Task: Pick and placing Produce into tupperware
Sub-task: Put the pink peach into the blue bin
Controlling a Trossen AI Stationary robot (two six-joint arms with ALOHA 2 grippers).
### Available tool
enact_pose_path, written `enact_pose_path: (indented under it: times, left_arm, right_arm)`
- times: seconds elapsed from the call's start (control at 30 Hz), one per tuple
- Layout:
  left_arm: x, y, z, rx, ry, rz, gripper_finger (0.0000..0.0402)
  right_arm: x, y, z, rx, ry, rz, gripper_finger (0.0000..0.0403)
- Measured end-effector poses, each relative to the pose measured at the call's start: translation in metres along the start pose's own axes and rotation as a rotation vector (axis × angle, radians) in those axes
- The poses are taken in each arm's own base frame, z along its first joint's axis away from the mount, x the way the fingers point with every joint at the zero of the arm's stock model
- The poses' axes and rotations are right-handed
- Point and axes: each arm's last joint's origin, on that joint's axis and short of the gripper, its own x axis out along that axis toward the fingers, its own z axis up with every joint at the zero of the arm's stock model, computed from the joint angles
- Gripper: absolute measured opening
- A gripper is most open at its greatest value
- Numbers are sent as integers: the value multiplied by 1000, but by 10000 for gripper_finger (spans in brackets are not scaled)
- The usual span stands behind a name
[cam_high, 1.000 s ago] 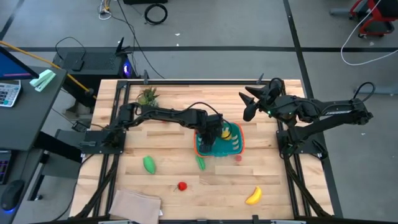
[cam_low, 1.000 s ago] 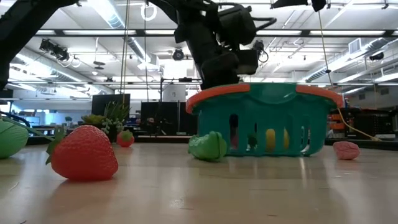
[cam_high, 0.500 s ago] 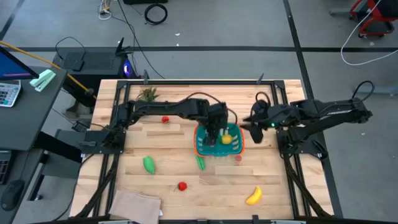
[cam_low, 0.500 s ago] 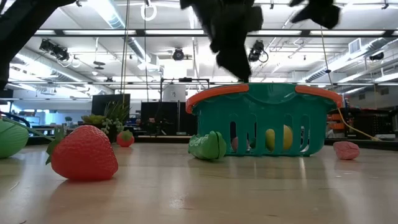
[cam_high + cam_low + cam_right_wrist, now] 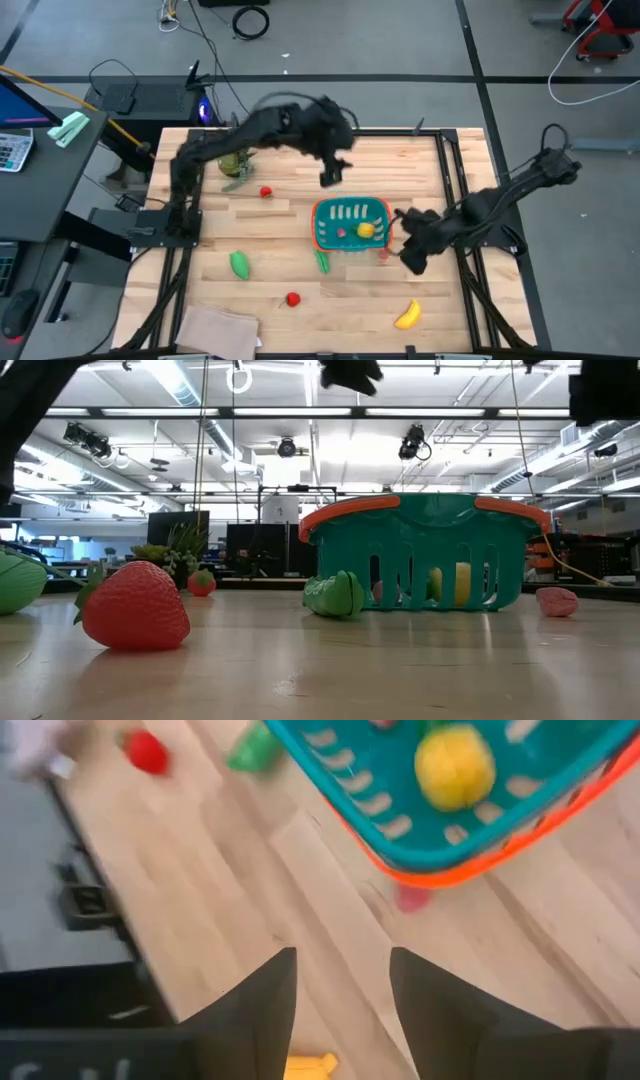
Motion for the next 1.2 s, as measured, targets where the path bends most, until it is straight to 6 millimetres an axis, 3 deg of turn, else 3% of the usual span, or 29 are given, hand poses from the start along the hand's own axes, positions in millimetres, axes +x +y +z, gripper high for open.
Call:
enact_pose_path:
  times: [0.3,0.57,0.83,1.2]
  left_arm:
    - [-68,33,3,-52,-115,124,206]
    - [-102,44,2,-72,-176,173,210]
    - [-103,45,2,-69,-177,178,202]
    - [-102,46,2,-66,-176,178,206]
  right_arm:
    - [58,16,-4,44,63,-182,200]
    - [99,25,-10,103,114,-249,211]
    - [129,17,-5,108,92,-376,211]
    - [133,13,2,41,81,-397,206]
